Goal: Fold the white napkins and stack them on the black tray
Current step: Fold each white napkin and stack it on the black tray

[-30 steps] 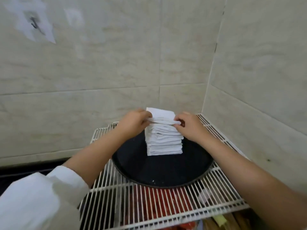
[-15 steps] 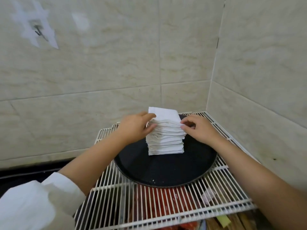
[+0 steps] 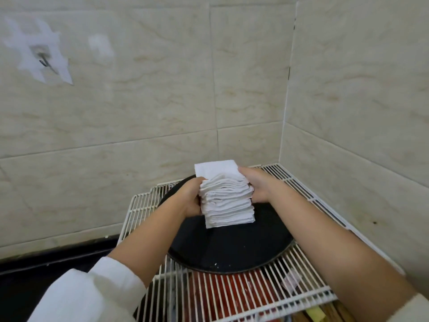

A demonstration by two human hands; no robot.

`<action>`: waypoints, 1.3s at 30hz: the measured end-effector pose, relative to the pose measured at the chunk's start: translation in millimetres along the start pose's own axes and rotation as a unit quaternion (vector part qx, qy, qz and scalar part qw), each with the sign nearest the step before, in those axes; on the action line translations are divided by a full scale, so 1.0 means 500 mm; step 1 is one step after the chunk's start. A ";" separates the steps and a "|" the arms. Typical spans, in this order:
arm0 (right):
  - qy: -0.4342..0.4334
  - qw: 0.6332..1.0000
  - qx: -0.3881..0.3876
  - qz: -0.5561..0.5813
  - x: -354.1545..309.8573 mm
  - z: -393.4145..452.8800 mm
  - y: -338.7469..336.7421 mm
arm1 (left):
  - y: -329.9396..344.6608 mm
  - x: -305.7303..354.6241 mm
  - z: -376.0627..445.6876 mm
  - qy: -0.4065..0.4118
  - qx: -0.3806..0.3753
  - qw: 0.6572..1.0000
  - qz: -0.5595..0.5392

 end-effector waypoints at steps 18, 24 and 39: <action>0.001 0.999 0.044 -0.017 0.034 -0.042 0.005 | 0.020 -0.010 -0.015 0.019 -0.005 1.000 0.005; -0.124 0.881 0.146 -0.432 0.026 -0.117 -0.004 | 0.002 0.030 -0.022 0.046 0.107 0.981 0.153; -0.288 0.522 0.204 -0.776 0.086 -0.077 -0.014 | -0.050 0.063 0.109 0.055 0.039 0.915 0.398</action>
Point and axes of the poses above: each hand's wrist, its own z-axis towards the middle knuckle, its own y-axis out of the palm, x = y × z, the point moved 1 cm from there along z, towards the middle knuckle, and after that the axes turned 15 degrees about -x, right-handed, at the moved point
